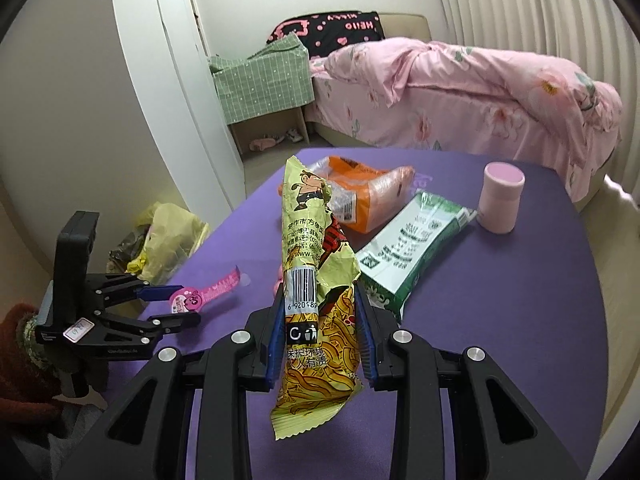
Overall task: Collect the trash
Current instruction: 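Drop the lollipop wrapper in the bag with the left tool while the right tool carries the yellow packet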
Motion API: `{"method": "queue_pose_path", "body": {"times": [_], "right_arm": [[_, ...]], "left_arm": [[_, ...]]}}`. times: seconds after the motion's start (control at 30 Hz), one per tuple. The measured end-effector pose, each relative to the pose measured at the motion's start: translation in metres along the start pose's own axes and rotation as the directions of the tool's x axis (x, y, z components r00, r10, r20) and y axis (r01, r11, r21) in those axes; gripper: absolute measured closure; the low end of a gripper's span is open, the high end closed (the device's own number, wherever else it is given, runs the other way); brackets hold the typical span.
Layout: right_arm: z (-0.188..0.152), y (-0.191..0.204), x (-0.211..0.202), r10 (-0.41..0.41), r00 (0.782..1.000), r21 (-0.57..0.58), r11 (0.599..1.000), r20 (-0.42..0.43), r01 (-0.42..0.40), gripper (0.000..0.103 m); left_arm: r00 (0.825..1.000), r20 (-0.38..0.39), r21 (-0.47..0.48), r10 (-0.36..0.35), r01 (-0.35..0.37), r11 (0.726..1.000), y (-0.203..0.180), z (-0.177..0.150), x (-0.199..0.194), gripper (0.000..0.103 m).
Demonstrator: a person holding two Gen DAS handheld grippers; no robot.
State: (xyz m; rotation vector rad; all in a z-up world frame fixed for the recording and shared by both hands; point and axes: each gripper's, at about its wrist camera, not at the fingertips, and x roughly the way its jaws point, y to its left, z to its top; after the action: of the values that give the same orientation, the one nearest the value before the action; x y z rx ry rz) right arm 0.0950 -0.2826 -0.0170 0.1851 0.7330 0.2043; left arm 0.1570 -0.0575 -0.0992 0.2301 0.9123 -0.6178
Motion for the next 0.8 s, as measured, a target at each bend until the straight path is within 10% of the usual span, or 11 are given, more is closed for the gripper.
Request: {"method": "queue_pose_path", "body": {"times": [0.43, 0.8], "right_arm": [[0.048, 0.054, -0.036, 0.062, 0.988, -0.12, 0.992, 0.143, -0.044, 0.073], [0.076, 0.115, -0.021, 0.125, 0.982, -0.236, 0.968, 0.142, -0.089, 0.073]], "left_arm": [[0.936, 0.326, -0.153, 0.131, -0.085, 0.985, 0.044, 0.028, -0.13, 0.054], [0.909, 0.291, -0.373, 0.298, -0.178, 0.91, 0.141, -0.003, -0.167, 0.054]]}}
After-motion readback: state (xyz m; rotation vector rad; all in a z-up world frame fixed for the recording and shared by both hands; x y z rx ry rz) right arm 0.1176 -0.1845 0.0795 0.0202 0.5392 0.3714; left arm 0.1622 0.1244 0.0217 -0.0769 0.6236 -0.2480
